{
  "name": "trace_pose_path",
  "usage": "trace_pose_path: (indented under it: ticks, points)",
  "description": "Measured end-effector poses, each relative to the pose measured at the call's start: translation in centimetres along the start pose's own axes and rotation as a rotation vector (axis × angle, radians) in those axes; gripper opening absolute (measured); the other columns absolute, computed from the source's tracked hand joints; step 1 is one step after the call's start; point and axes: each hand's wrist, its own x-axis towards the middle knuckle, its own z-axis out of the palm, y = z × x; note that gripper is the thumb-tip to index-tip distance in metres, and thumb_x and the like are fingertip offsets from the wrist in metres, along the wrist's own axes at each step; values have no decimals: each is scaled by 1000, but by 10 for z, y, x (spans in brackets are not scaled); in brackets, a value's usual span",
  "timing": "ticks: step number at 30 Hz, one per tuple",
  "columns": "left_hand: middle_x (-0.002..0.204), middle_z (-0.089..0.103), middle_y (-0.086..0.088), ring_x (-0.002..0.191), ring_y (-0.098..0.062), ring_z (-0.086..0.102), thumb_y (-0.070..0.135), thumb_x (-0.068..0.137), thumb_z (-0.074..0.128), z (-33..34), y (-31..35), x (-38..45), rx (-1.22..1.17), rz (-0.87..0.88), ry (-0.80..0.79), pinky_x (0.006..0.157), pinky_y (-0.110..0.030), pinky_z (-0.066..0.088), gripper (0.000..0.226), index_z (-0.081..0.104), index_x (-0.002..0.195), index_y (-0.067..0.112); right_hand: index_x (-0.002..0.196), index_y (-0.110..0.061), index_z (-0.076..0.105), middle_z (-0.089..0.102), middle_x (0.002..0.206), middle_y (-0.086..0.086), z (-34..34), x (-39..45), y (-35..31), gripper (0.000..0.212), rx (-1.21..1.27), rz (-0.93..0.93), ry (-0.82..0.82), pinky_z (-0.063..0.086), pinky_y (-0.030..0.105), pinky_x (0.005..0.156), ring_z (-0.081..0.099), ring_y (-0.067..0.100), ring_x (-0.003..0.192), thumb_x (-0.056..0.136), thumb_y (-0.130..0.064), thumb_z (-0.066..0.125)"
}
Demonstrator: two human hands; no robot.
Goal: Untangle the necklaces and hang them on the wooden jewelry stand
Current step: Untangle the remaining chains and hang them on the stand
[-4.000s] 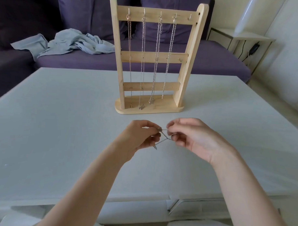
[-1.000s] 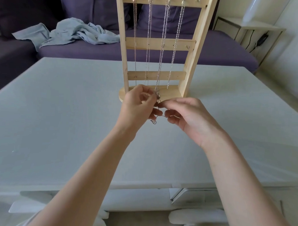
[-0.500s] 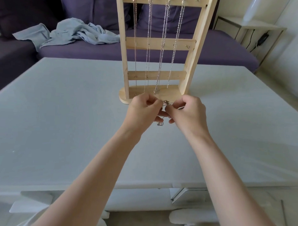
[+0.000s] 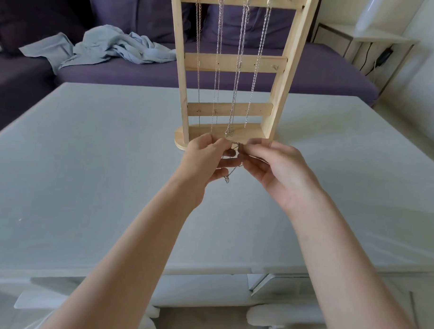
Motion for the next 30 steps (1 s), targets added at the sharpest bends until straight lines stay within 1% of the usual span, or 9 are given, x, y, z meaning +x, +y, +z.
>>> trace_pose_path:
  ticks: [3,5,8,12,15,18,21,26,30]
  points:
    - [75,61,1,55,-5,64,13,94,50,1,1,-1,-6,-1,3,50,-15,44,10,57,98,7,77,-9,63,67,65,2,0,-1,-3,16,-10,6,-50,47,16,53,61,9,55,86,5,58]
    - [77,62,1,54,-6,64,13,94,51,1,2,-2,-8,17,4,48,-16,44,10,57,98,6,81,-6,65,66,66,3,0,-1,-3,14,-40,19,-78,45,16,51,59,9,53,86,5,58]
    - [78,61,3,56,-7,64,15,94,51,1,3,-4,50,74,-9,47,-16,42,6,56,92,11,79,-5,69,65,64,3,-1,-1,-1,16,-139,-1,-94,42,16,49,57,10,54,85,5,59]
    - [77,60,2,52,-7,61,16,95,53,2,3,-5,105,138,-25,46,-17,42,11,55,84,13,73,-6,68,63,60,2,-3,-1,-1,19,-184,-33,-64,41,16,49,53,10,53,84,5,59]
    - [74,62,4,54,-5,61,17,91,58,1,3,-4,111,133,-44,47,-15,42,7,56,87,12,72,-8,67,63,61,1,-4,-1,-2,18,-220,-35,-52,42,16,52,53,10,54,85,2,60]
    - [71,65,5,57,-3,62,16,86,66,0,1,-3,155,129,-77,47,-13,42,10,57,87,14,72,-10,66,63,66,-1,-6,-1,-1,18,-348,-75,-47,42,17,55,54,9,57,86,-1,59]
    - [73,65,6,59,-3,62,14,87,65,-4,1,-2,134,78,-87,47,-12,42,9,56,89,16,73,-11,66,62,70,0,-8,0,0,17,-410,-102,-69,42,17,55,55,9,60,87,-5,59]
    - [72,61,6,59,-6,62,9,89,58,-6,2,-1,72,20,-125,46,-14,43,10,53,88,17,79,-7,64,59,77,7,-10,1,0,16,-389,-9,-197,43,17,53,56,9,57,92,-8,55]
    - [75,63,3,58,-3,62,4,88,58,-5,-1,1,193,29,-159,47,-15,45,13,53,93,14,74,-8,60,54,73,6,-11,1,1,22,-442,-15,-192,43,17,51,55,9,56,94,-6,50]
